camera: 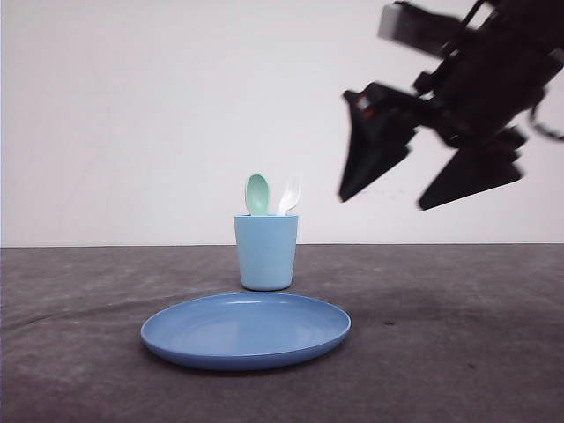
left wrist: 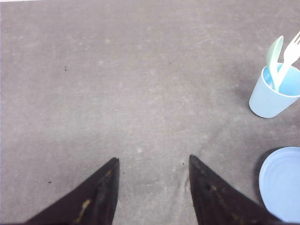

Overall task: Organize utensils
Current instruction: 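Move the right gripper down and grasp the blue cup's rim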

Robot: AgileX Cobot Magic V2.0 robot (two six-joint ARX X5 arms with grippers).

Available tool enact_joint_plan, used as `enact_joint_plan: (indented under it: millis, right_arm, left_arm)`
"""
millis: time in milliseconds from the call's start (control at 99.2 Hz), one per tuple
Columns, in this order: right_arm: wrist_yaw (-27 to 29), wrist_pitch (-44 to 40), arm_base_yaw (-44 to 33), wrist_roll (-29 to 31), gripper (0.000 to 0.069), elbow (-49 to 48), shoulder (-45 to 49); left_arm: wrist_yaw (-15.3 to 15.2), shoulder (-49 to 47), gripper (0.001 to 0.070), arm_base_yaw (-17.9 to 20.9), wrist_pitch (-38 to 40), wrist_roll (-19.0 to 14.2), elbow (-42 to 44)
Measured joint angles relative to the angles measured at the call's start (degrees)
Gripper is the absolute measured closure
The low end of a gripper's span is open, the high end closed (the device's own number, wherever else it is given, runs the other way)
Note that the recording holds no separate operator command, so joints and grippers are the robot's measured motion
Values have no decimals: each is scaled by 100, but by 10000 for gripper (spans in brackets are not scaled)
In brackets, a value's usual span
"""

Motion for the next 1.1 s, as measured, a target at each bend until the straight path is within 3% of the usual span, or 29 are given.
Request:
enact_joint_plan:
  millis: [212, 766, 1099]
  right_arm:
    - [-457, 1290, 0, -11, 10, 151, 1117]
    - [-758, 1150, -33, -286, 11, 2435, 3335]
    - [-879, 887, -33, -308, 20, 3071, 3779]
  left_arm:
    - [0, 0, 437, 0, 0, 0, 0]
    - [0, 0, 437, 0, 0, 0, 0]
    - [0, 0, 437, 0, 0, 0, 0]
